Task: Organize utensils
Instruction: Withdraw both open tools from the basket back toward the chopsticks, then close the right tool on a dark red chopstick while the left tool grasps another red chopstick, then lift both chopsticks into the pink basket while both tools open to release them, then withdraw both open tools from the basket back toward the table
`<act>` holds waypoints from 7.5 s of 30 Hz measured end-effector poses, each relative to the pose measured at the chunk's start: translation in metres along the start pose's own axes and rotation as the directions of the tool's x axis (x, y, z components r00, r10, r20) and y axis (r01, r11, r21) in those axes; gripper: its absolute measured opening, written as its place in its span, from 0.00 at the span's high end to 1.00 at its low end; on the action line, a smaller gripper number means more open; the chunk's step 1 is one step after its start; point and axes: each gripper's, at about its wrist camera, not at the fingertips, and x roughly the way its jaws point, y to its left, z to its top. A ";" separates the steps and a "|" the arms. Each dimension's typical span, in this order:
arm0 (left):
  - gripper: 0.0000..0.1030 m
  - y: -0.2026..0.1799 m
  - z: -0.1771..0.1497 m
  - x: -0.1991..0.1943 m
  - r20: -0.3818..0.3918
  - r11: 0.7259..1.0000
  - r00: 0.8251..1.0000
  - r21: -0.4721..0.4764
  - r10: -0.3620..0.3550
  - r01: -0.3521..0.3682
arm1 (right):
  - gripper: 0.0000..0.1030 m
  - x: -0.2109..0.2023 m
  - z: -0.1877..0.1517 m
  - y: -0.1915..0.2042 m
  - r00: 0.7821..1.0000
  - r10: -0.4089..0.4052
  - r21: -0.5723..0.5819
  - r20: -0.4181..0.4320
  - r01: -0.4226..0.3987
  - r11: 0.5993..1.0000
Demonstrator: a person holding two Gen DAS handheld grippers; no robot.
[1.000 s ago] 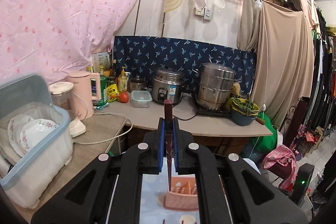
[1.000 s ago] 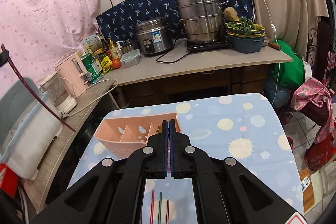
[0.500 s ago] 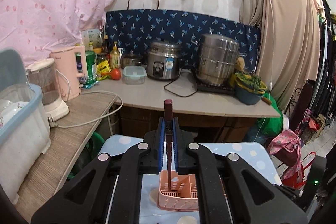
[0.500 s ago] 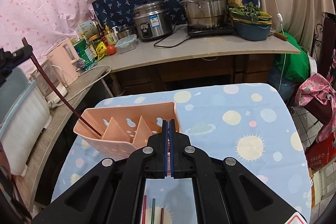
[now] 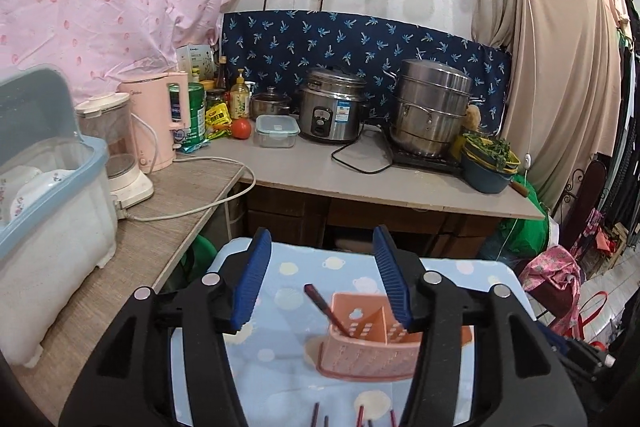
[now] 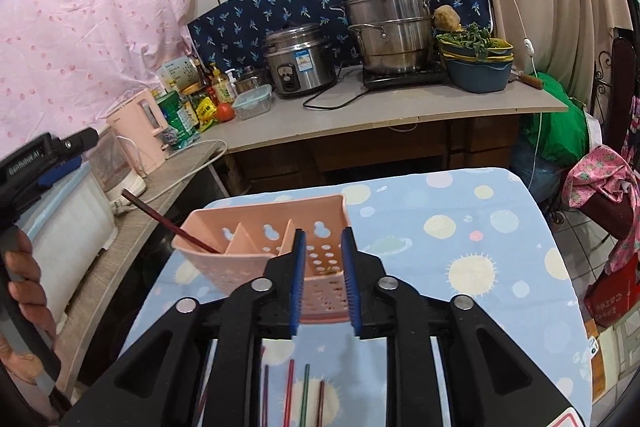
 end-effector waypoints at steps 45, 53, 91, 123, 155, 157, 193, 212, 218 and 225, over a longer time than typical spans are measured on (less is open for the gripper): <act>0.45 0.046 -0.267 -0.111 -0.355 0.991 0.926 0.091 0.126 -0.100 | 0.77 -0.088 -0.260 0.022 0.954 -0.111 -0.094 -0.278 0.088 0.992; 0.45 0.046 -0.274 -0.107 -0.375 0.992 0.919 0.089 0.121 -0.094 | 0.90 -0.079 -0.267 0.023 0.949 -0.124 -0.115 -0.291 0.094 0.989; 0.91 0.041 -0.295 -0.070 -0.485 0.999 0.874 0.041 0.033 -0.016 | 0.93 -0.077 -0.264 0.013 0.953 -0.134 -0.091 -0.271 0.113 0.989; 0.93 0.045 -0.232 -0.133 -0.356 1.000 0.934 0.006 0.000 0.002 | 0.94 -0.137 -0.212 0.007 0.988 -0.106 -0.038 -0.115 0.102 0.994; 0.93 0.004 -0.059 -0.116 -0.127 0.997 0.991 0.066 -0.036 0.045 | 0.94 -0.145 -0.037 0.008 0.990 0.016 -0.041 0.138 -0.011 0.999; 0.93 -0.002 -0.047 -0.115 -0.110 0.996 0.993 0.074 -0.046 0.055 | 0.94 -0.143 -0.024 0.012 0.988 0.029 -0.045 0.152 -0.023 0.999; 0.93 -0.039 0.021 0.017 -0.005 0.995 0.997 0.063 -0.075 0.075 | 0.93 0.021 0.070 0.025 0.982 0.093 -0.006 0.164 -0.093 0.996; 0.58 -0.021 -0.003 -0.024 -0.022 0.997 0.999 0.070 -0.035 0.036 | 0.71 -0.042 0.034 0.032 0.981 0.098 -0.044 0.168 -0.092 0.995; 0.58 -0.013 -0.031 -0.052 -0.052 0.995 0.998 0.097 -0.021 0.026 | 0.71 -0.069 -0.007 0.037 0.989 0.089 -0.076 0.117 -0.080 0.994; 0.58 0.003 -0.082 -0.074 -0.124 0.994 0.992 0.106 0.014 -0.001 | 0.71 -0.089 -0.076 0.036 0.999 0.042 -0.107 0.030 -0.038 0.993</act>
